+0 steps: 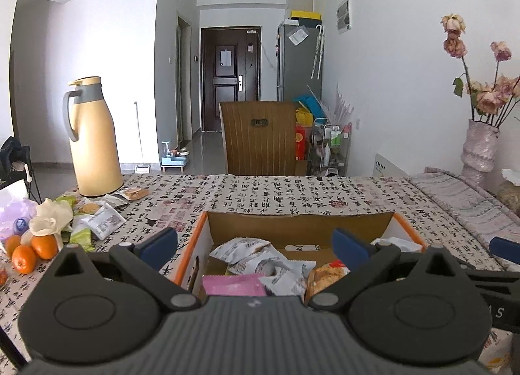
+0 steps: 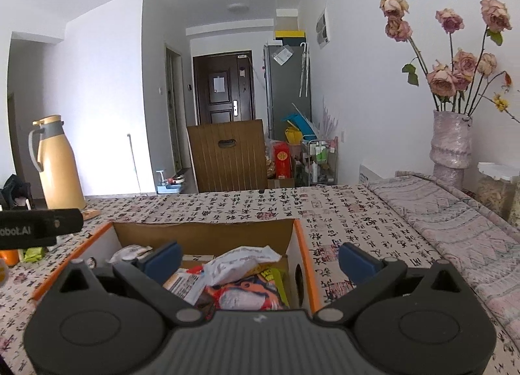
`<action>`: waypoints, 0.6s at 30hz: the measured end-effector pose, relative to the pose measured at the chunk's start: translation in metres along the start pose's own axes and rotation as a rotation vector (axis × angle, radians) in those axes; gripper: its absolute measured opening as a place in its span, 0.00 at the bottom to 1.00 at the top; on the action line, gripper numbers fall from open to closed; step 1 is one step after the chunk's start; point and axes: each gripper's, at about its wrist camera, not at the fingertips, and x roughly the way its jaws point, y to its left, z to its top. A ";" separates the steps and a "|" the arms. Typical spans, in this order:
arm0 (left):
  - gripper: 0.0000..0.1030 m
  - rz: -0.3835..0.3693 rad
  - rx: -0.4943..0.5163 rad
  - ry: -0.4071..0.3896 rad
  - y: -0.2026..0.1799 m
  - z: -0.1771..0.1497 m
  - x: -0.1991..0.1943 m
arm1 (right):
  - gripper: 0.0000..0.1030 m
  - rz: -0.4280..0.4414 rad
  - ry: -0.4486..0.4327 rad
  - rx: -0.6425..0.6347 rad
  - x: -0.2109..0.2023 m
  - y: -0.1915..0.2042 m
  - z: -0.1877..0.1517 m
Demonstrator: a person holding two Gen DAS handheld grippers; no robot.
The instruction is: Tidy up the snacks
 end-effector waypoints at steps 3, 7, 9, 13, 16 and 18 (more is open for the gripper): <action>1.00 -0.005 -0.004 -0.005 0.003 -0.004 -0.016 | 1.00 0.005 -0.009 0.002 -0.018 -0.002 -0.004; 1.00 -0.009 -0.002 -0.016 0.007 -0.012 -0.037 | 1.00 0.011 -0.018 0.002 -0.042 -0.002 -0.009; 1.00 -0.011 -0.001 -0.018 0.009 -0.017 -0.048 | 1.00 0.015 -0.021 0.001 -0.052 -0.002 -0.013; 1.00 -0.021 0.003 -0.031 0.013 -0.026 -0.068 | 1.00 0.026 -0.027 -0.005 -0.072 0.000 -0.020; 1.00 -0.029 0.008 -0.035 0.016 -0.032 -0.079 | 1.00 0.034 -0.027 -0.009 -0.084 0.002 -0.026; 1.00 -0.034 0.017 -0.035 0.016 -0.037 -0.086 | 1.00 0.039 -0.027 -0.013 -0.092 0.002 -0.030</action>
